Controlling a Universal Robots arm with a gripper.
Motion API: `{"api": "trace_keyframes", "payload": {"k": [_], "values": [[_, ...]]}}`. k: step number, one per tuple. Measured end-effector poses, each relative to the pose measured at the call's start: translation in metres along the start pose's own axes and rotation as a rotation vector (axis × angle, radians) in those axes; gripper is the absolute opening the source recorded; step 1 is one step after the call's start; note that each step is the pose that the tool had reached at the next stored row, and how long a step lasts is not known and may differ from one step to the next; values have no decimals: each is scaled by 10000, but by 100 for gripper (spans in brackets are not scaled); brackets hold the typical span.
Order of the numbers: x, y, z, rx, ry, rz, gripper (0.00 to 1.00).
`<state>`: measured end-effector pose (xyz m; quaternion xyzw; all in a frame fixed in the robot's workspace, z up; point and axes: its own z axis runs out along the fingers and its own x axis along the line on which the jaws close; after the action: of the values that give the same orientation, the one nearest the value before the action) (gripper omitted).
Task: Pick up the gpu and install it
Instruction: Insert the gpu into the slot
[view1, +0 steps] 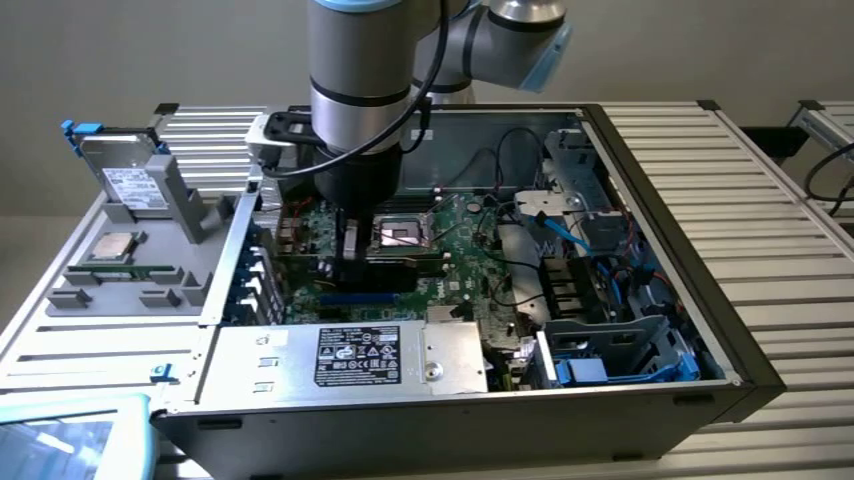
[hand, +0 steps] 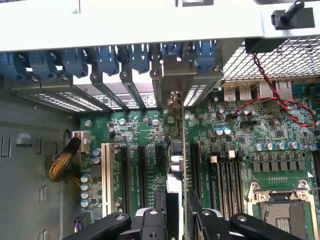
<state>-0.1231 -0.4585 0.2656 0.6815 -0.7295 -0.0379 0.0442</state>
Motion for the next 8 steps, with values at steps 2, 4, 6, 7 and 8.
{"api": "trace_keyframes", "payload": {"k": [2, 4, 6, 7, 8], "values": [[1, -4, -1, -43, 3, 0, 28], [3, -16, -2, -62, 5, 0, 28], [7, -42, -5, -72, 6, 0, 28], [8, -47, -5, -73, 5, 0, 28], [8, -47, -5, -73, 4, 0, 28]]}}
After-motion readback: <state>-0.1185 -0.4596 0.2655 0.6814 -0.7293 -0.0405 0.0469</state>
